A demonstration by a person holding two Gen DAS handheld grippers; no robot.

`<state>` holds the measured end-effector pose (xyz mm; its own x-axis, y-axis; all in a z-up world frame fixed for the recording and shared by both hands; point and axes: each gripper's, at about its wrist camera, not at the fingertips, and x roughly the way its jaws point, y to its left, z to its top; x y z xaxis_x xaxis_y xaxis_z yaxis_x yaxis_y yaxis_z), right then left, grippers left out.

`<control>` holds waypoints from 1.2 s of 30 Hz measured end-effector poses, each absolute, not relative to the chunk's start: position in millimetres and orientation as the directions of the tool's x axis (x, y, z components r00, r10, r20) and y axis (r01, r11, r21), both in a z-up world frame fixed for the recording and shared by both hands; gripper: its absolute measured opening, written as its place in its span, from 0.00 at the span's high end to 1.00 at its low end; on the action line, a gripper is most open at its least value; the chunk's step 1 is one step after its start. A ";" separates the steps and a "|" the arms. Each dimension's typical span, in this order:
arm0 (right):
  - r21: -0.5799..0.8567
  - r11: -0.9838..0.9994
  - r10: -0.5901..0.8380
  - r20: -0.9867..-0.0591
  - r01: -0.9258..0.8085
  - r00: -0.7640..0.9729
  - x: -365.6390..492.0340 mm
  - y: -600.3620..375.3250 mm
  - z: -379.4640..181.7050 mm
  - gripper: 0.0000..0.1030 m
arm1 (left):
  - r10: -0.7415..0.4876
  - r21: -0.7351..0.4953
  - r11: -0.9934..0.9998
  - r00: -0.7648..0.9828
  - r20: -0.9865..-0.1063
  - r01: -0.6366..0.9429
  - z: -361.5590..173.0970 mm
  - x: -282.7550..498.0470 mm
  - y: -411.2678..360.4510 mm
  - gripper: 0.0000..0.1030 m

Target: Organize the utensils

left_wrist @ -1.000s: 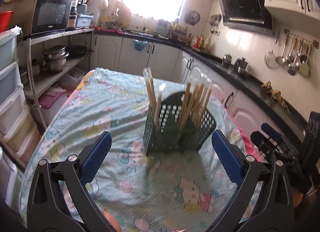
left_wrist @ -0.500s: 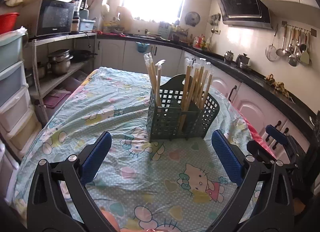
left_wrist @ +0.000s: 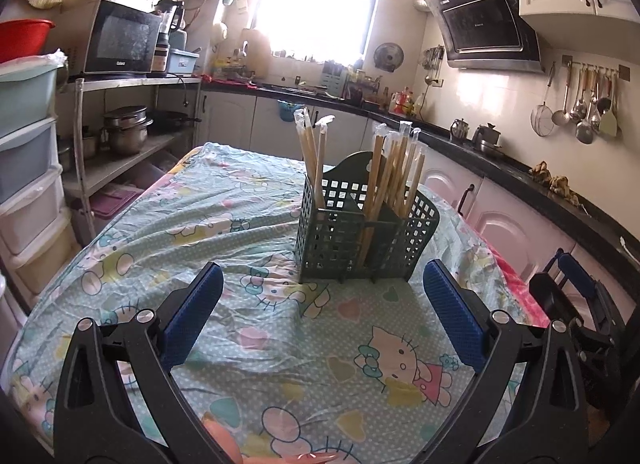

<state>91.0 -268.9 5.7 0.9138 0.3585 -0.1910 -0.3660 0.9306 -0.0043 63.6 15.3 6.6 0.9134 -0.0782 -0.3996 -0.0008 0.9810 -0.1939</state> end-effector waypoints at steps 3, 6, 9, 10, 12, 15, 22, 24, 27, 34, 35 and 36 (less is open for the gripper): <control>0.006 0.937 0.344 -0.195 -0.350 0.918 91.9 -271.5 3.5 0.06 | -0.080 -0.191 0.982 0.915 -0.396 0.003 4.5 62.2 12.0 0.10; 0.015 0.940 0.337 -0.203 -0.341 0.919 93.7 -274.3 2.1 0.06 | -0.084 -0.184 0.983 0.917 -0.390 0.012 4.4 61.2 9.4 0.10; 0.016 0.941 0.335 -0.207 -0.339 0.919 94.2 -274.0 1.1 0.06 | -0.085 -0.184 0.983 0.919 -0.385 0.014 5.5 60.8 9.4 0.10; 0.015 0.940 0.336 -0.208 -0.340 0.919 94.0 -273.9 0.8 0.06 | -0.086 -0.185 0.983 0.919 -0.384 0.014 5.5 60.5 9.3 0.10; 0.013 0.939 0.338 -0.208 -0.343 0.918 93.0 -273.8 0.2 0.06 | -0.082 -0.184 0.983 0.920 -0.383 0.011 5.7 60.4 9.5 0.10; 0.011 0.938 0.340 -0.207 -0.345 0.917 91.2 -272.2 0.0 0.06 | -0.082 -0.186 0.982 0.922 -0.378 0.011 7.0 59.7 10.2 0.10; 0.013 0.936 0.345 -0.212 -0.351 0.914 90.4 -271.4 0.6 0.06 | -0.085 -0.190 0.982 0.923 -0.375 0.013 8.0 59.6 10.5 0.10; 0.014 0.936 0.345 -0.215 -0.351 0.914 90.1 -270.9 0.5 0.06 | -0.084 -0.189 0.982 0.923 -0.375 0.013 8.0 59.5 10.6 0.10; 0.012 0.936 0.345 -0.216 -0.351 0.913 90.4 -271.1 0.4 0.06 | -0.084 -0.189 0.982 0.923 -0.375 0.013 8.0 59.4 10.6 0.10; 0.012 0.936 0.346 -0.217 -0.352 0.913 90.3 -271.1 -0.2 0.06 | -0.081 -0.190 0.982 0.926 -0.369 0.010 11.3 59.9 10.9 0.10; 0.011 0.936 0.346 -0.217 -0.352 0.913 90.3 -271.2 -0.2 0.06 | -0.079 -0.189 0.982 0.926 -0.369 0.009 12.0 60.3 11.1 0.10; 0.013 0.936 0.347 -0.218 -0.353 0.912 90.3 -271.2 -0.3 0.06 | -0.078 -0.189 0.982 0.927 -0.368 0.008 12.6 59.7 10.9 0.10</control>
<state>90.3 -271.2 -0.3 0.9124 0.3467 -0.2175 -0.3526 0.9357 0.0125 59.7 10.9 12.6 0.9266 -0.0783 -0.3679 0.0080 0.9820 -0.1887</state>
